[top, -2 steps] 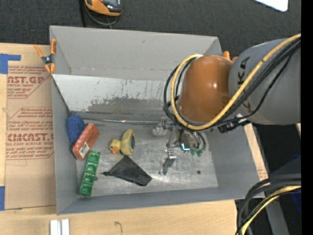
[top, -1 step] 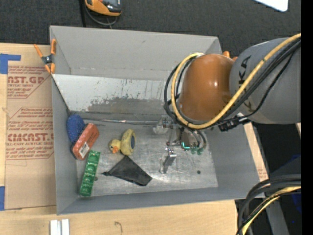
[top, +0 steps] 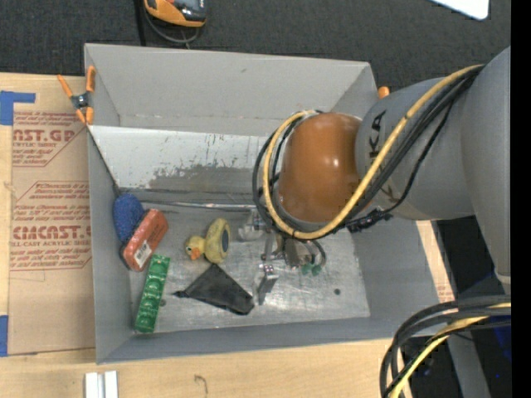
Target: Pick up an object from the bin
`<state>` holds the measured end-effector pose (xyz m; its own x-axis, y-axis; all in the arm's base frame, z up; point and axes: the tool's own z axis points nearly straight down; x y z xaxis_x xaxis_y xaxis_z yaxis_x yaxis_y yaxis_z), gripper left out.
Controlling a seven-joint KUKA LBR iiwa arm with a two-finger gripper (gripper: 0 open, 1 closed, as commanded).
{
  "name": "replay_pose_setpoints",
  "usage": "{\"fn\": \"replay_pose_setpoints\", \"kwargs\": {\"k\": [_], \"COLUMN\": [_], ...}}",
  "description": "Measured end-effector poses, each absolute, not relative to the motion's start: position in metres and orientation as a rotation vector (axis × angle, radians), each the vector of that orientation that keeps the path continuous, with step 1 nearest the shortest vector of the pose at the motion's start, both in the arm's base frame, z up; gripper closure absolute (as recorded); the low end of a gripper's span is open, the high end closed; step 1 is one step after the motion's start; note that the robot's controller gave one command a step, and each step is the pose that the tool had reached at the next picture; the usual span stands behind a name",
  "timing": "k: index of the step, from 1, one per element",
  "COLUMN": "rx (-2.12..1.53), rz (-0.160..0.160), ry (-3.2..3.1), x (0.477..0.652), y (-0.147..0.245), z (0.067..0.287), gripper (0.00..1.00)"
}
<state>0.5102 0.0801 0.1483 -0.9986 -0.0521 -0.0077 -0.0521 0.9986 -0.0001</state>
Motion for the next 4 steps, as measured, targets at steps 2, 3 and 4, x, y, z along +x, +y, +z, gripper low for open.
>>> {"fn": "replay_pose_setpoints", "kwargs": {"k": [2,3,4], "rx": [-0.339,-0.337,-0.706], "rz": [0.002,0.002,0.0], "ry": [3.11,3.11,3.052], "x": [0.513,0.513,0.51], "y": [0.13,0.13,0.112], "z": [0.074,0.073,0.232], "gripper": [1.0,1.0,1.0]}}
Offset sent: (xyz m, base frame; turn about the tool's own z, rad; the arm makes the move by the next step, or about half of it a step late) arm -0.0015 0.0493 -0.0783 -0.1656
